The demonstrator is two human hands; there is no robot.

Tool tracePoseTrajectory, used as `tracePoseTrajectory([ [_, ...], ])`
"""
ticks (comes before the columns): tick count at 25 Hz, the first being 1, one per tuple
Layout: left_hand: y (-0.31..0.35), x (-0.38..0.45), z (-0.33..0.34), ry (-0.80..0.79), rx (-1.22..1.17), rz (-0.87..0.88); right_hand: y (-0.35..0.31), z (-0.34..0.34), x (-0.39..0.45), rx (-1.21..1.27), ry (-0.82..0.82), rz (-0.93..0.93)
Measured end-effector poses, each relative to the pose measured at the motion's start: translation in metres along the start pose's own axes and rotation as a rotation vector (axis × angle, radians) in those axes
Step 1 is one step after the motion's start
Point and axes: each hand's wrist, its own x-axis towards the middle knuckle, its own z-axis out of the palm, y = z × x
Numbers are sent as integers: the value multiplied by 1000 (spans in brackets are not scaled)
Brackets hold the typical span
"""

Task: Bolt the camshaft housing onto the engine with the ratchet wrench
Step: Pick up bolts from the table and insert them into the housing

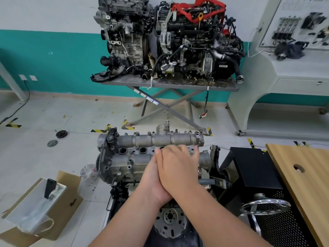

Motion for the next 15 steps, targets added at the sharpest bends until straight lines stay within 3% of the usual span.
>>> tracePoseTrajectory([
  [4,13,3,-14,2,-6,94,-13,10,-6,472,-25,11],
  [7,32,-2,-16,44,45,-18,-7,13,-13,672,-39,-104],
  [10,54,4,-20,119,121,-123,5,7,-6,586,-155,-238],
  [15,65,16,-24,136,162,-180,-5,-6,25,104,-241,-445],
])
